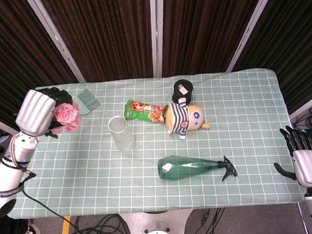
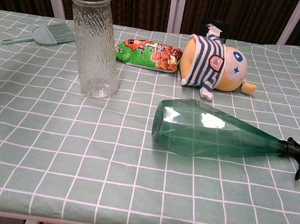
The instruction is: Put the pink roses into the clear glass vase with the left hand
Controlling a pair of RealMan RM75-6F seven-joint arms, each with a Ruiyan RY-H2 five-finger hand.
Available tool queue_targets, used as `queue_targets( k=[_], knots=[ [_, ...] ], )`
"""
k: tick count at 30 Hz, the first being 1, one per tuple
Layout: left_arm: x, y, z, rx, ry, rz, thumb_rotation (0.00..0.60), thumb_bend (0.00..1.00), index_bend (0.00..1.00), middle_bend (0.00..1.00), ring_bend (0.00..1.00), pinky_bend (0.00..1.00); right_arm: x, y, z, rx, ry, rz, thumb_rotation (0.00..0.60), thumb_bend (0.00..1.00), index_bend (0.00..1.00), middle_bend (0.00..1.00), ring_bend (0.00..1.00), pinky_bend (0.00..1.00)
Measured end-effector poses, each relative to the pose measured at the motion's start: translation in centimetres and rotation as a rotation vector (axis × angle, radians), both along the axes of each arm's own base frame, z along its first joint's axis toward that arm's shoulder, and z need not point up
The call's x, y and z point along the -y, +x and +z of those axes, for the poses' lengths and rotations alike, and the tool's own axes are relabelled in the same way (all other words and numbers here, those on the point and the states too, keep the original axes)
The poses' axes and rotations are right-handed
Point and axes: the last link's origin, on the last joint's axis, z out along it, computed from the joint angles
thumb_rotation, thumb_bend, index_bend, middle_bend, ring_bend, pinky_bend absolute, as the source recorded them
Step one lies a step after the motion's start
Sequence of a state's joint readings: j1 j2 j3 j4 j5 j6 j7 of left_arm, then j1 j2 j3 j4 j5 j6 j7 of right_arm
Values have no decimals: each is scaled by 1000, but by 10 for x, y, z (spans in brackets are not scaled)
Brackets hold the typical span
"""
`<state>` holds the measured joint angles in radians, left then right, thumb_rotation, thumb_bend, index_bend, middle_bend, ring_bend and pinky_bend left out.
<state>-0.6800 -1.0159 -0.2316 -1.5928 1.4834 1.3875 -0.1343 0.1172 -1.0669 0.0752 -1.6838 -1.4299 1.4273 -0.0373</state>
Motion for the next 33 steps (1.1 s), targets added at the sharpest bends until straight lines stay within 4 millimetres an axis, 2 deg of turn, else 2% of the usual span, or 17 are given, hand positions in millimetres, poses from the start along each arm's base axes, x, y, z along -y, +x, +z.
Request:
queue_targets(
  k=[5, 14, 22, 33],
  knots=[
    [-1, 24, 7, 170, -7, -62, 600, 273, 667, 636, 591, 747, 0, -2, -8, 2, 26, -2, 600, 136, 0, 0, 0, 0],
    [-3, 75, -3, 506, -35, -183, 600, 284, 666, 636, 591, 748, 0, -4, -10, -3, 9, 9, 600, 136, 0, 0, 0, 0],
    [-8, 98, 5, 767, -66, -94, 600, 286, 664, 635, 591, 749, 0, -9, -7, 4, 0, -3, 600, 136, 0, 0, 0, 0],
    [-12, 112, 19, 1094, -248, 92, 600, 332, 662, 634, 591, 749, 2, -13, -11, 13, 9, -15, 600, 136, 0, 0, 0, 0]
  ],
)
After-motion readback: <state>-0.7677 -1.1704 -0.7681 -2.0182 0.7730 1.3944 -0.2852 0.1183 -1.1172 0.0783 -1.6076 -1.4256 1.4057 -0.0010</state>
